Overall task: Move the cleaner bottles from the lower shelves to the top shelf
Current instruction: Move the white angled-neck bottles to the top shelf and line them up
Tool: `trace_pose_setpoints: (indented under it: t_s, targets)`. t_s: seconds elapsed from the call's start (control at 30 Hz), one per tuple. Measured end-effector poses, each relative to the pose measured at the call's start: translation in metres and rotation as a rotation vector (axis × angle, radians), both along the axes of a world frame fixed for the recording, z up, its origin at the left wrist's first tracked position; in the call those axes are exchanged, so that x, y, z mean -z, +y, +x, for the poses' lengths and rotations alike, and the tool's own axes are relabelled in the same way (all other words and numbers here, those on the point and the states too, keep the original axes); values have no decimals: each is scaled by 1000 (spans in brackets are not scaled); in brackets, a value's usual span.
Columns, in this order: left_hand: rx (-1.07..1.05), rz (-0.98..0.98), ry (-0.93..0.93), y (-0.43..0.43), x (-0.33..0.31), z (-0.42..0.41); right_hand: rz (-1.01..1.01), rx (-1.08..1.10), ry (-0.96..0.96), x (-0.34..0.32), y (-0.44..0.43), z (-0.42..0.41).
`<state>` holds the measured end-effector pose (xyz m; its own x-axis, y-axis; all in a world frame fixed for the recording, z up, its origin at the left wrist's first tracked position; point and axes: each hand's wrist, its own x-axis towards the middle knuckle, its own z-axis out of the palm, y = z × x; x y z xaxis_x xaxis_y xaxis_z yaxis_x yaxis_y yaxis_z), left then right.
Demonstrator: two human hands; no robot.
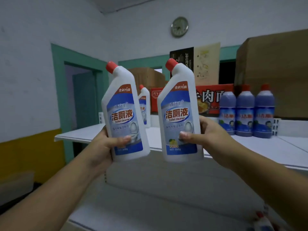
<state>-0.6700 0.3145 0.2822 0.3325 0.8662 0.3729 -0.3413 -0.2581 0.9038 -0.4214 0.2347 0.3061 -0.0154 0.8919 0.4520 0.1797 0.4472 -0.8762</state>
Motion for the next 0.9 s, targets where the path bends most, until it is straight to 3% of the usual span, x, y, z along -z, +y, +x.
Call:
trace_pose_setpoints:
  t_s: [0.2,0.53,0.9]
  targets:
    - [-137,50,93,89,-31,-23,55,55,16,-40,95,1]
    - [-168,72,264,247,-38,-40,-12,221,96,-40,213,-21]
    - [-13,118,392,379,-28,-21,-38,478,36,-39,299,-22]
